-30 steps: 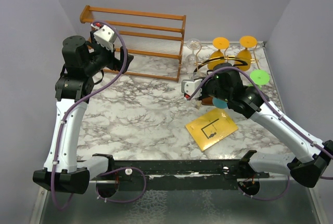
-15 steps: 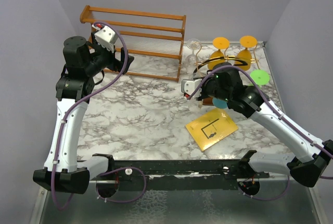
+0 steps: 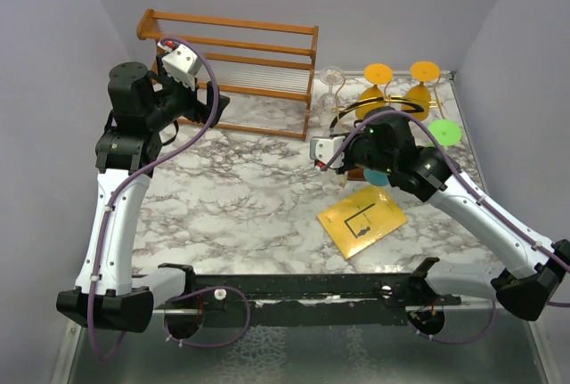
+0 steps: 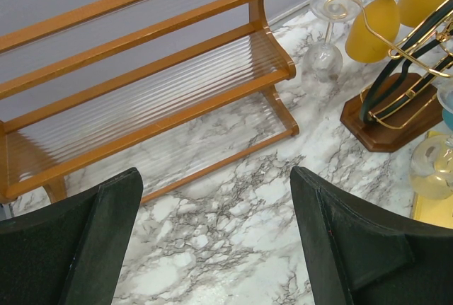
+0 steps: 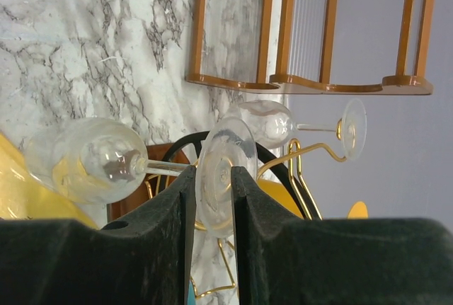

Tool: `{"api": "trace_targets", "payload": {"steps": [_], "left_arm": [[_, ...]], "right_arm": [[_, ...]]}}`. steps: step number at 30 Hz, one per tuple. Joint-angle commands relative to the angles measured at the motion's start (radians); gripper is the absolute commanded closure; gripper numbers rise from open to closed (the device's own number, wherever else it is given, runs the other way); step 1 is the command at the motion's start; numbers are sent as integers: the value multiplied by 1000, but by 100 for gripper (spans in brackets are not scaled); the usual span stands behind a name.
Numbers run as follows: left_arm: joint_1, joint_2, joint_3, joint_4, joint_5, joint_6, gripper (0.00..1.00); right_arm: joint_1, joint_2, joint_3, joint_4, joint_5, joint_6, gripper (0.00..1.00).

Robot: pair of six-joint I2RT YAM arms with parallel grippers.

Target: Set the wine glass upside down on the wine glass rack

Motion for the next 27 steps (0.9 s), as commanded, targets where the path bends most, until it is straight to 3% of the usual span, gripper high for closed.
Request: {"api": "trace_targets", "payload": {"steps": [1, 21, 27], "left_arm": [[7, -12, 0, 12, 30, 13, 12], [7, -9, -8, 10, 44, 21, 12], [7, -6, -10, 10, 47, 22, 12]], "right_arm": [[4, 3, 52, 2, -49, 25, 74], [4, 25, 70, -20, -138, 58, 68], [4, 19, 79, -50, -200, 64, 58]]}}
